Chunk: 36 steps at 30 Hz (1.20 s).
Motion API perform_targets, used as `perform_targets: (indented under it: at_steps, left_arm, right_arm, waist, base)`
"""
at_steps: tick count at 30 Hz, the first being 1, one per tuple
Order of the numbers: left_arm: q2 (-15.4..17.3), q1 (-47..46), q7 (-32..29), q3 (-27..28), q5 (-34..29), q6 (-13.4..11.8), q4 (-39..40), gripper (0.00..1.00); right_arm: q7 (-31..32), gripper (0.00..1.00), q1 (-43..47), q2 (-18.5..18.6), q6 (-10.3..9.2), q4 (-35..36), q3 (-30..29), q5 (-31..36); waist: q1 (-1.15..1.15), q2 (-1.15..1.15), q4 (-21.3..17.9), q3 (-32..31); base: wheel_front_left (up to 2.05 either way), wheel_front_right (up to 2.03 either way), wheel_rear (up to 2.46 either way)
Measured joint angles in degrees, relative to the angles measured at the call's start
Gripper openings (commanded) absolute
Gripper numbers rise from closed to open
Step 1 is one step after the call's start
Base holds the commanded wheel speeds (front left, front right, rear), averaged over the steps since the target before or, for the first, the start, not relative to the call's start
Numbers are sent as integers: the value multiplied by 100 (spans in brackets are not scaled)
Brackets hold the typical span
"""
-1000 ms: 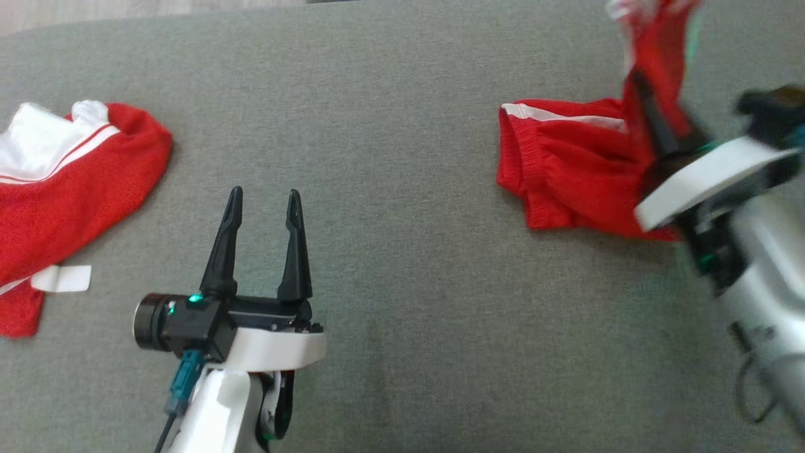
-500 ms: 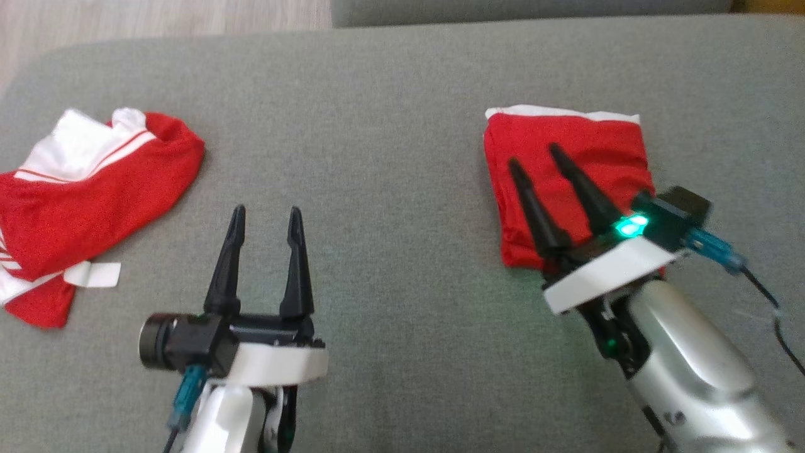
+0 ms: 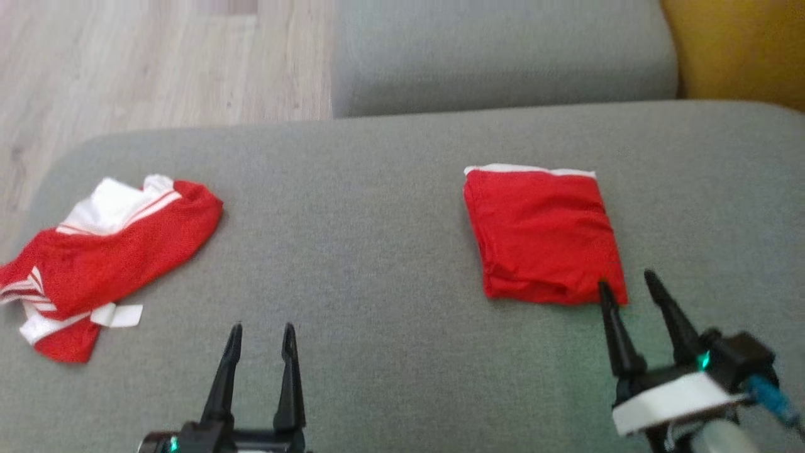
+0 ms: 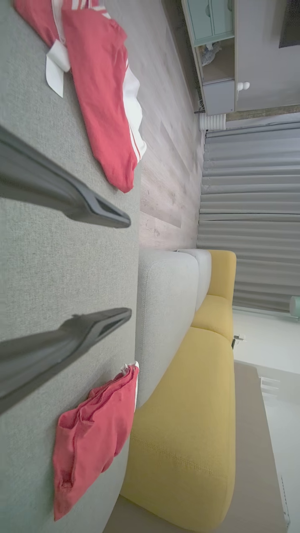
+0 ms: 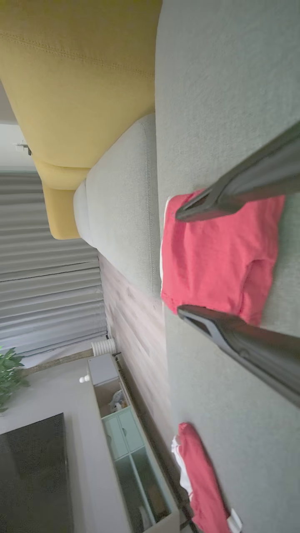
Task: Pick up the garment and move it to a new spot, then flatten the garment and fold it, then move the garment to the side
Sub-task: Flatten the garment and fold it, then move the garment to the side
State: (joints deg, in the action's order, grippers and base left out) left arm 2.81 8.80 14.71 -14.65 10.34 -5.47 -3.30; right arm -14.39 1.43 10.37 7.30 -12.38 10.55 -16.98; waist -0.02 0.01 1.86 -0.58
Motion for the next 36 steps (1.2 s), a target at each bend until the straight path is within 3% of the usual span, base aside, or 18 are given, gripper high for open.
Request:
perform_targets:
  at_steps: [4, 13, 36]
  left_arm:
    - [2, 173, 0, 42, -89, -1, 35, 100]
    - [10, 341, 0, 181, -142, -9, 3, 100]
    - [10, 347, 0, 308, -142, 1, -37, 100]
  right_arm:
    - [0, 100, 220, -91, 0, -33, -41, 414]
    - [0, 100, 402, -407, 0, -243, -222, 598]
    - [0, 100, 402, -483, 0, -434, -227, 713]
  waist:
    - [0, 0, -5, -170]
    - [1, 0, -28, -369]
    - [2, 0, -106, -391]
  base:
    - [0, 0, 0]
    - [0, 0, 0]
    - [0, 0, 0]
